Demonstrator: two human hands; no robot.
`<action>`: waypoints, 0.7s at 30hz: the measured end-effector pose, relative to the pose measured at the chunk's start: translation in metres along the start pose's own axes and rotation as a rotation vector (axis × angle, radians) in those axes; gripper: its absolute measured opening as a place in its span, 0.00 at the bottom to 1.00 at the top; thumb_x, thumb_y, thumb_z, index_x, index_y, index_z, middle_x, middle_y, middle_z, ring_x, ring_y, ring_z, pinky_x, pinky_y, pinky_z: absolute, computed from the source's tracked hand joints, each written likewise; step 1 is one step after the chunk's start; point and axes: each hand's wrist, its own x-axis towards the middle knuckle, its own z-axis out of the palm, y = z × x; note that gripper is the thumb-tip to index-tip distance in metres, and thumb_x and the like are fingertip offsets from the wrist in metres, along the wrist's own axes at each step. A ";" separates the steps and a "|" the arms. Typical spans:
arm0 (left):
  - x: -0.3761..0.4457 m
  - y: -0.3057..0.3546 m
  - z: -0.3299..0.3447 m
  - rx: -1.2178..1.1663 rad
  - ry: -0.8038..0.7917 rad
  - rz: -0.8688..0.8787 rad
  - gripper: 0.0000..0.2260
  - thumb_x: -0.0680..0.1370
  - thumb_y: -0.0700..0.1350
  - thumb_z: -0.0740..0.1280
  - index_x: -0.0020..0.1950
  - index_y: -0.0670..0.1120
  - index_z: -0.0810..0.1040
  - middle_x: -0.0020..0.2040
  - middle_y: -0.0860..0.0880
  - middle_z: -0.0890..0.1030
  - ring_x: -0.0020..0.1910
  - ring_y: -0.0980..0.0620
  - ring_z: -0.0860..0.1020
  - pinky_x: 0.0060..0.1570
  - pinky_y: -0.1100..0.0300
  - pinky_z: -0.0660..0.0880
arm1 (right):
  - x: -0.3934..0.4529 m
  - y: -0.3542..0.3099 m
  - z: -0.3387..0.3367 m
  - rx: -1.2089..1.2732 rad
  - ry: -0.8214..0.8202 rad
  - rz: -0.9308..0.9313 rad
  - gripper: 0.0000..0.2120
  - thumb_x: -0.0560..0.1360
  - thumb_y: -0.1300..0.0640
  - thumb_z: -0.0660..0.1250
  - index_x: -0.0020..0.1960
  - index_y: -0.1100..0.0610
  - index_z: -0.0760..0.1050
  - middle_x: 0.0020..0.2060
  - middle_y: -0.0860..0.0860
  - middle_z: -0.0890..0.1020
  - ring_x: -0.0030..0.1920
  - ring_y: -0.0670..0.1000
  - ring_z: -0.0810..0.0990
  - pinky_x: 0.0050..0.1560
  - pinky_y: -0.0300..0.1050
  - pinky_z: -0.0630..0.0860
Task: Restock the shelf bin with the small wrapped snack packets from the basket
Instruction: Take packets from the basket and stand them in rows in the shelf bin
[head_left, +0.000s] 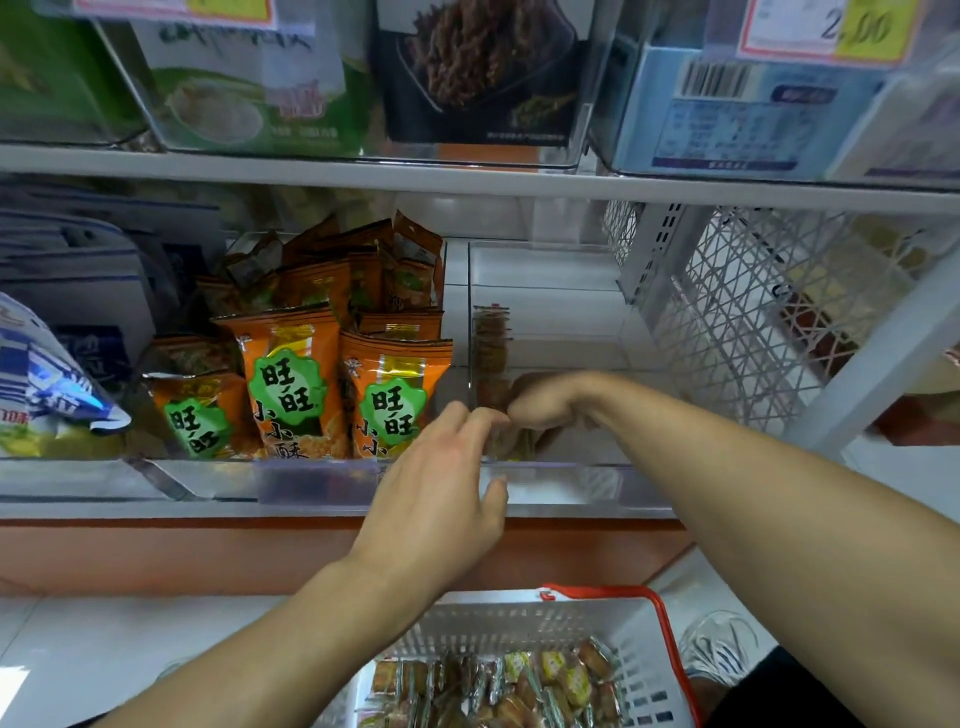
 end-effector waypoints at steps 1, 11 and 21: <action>0.000 -0.001 0.000 0.004 -0.007 -0.001 0.20 0.78 0.50 0.69 0.69 0.57 0.68 0.50 0.59 0.64 0.52 0.56 0.74 0.47 0.63 0.68 | 0.001 -0.003 -0.003 0.004 -0.023 -0.016 0.07 0.80 0.59 0.65 0.55 0.58 0.80 0.60 0.56 0.81 0.60 0.54 0.80 0.54 0.42 0.79; 0.003 -0.007 0.000 -0.102 -0.012 -0.019 0.20 0.78 0.50 0.70 0.67 0.59 0.68 0.48 0.62 0.68 0.48 0.62 0.71 0.46 0.67 0.66 | 0.015 -0.001 0.002 -0.291 0.339 -0.265 0.07 0.76 0.54 0.70 0.52 0.52 0.75 0.54 0.55 0.81 0.48 0.54 0.78 0.44 0.42 0.72; 0.004 -0.011 0.006 -0.159 0.010 -0.073 0.20 0.78 0.50 0.70 0.64 0.59 0.65 0.46 0.60 0.71 0.46 0.61 0.74 0.43 0.65 0.68 | 0.032 0.018 -0.008 0.041 0.734 -0.273 0.31 0.69 0.61 0.76 0.70 0.57 0.69 0.57 0.55 0.73 0.61 0.59 0.73 0.55 0.40 0.70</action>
